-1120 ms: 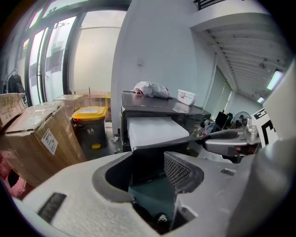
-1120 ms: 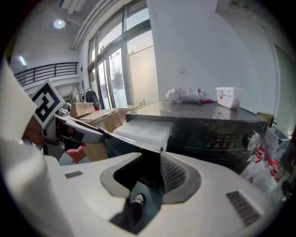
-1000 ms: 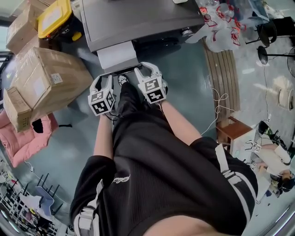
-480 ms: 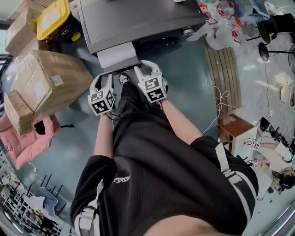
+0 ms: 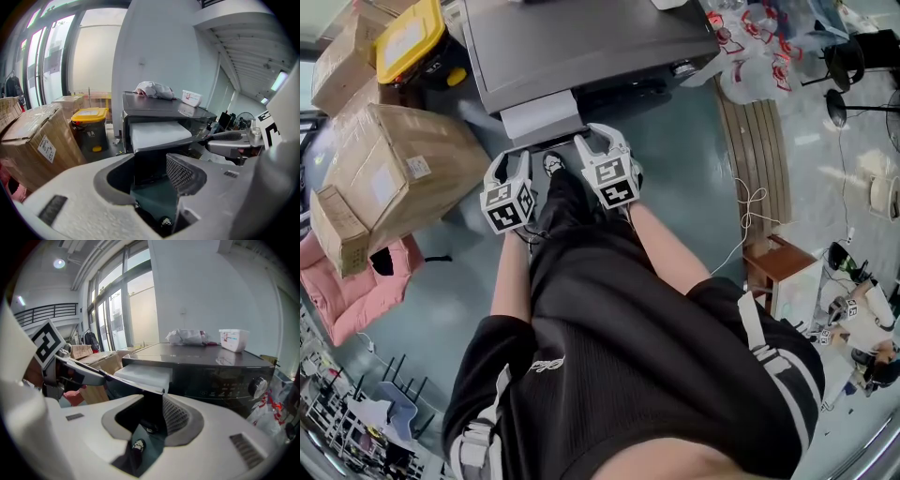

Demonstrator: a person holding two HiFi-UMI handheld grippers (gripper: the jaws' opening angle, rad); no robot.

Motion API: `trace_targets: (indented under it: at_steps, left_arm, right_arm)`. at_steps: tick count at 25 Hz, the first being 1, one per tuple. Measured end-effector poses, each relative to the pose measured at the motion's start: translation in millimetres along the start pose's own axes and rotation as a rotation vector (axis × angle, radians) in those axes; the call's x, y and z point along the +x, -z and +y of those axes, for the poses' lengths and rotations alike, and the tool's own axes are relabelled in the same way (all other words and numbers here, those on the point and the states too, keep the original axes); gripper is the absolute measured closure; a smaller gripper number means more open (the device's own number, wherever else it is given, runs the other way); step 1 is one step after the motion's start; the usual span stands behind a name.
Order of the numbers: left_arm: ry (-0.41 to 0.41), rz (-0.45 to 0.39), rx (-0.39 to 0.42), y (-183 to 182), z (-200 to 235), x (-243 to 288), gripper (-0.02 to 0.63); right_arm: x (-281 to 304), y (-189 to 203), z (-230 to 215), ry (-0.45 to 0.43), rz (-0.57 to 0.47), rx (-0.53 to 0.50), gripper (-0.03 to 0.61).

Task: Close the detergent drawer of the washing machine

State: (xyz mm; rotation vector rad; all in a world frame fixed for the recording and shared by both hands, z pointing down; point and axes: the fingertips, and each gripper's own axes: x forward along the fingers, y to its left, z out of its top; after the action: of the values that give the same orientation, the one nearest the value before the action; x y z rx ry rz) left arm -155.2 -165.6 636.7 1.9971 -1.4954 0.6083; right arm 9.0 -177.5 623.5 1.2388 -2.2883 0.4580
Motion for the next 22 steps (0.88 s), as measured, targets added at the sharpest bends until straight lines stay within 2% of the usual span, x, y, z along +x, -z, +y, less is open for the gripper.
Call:
trace_targets:
  at_steps: [22]
  left_arm:
    - [0.001,0.001,-0.001,-13,6,12,0.402]
  right_arm:
    - [14,-11,-6,-0.008,-0.019,0.026,0.457]
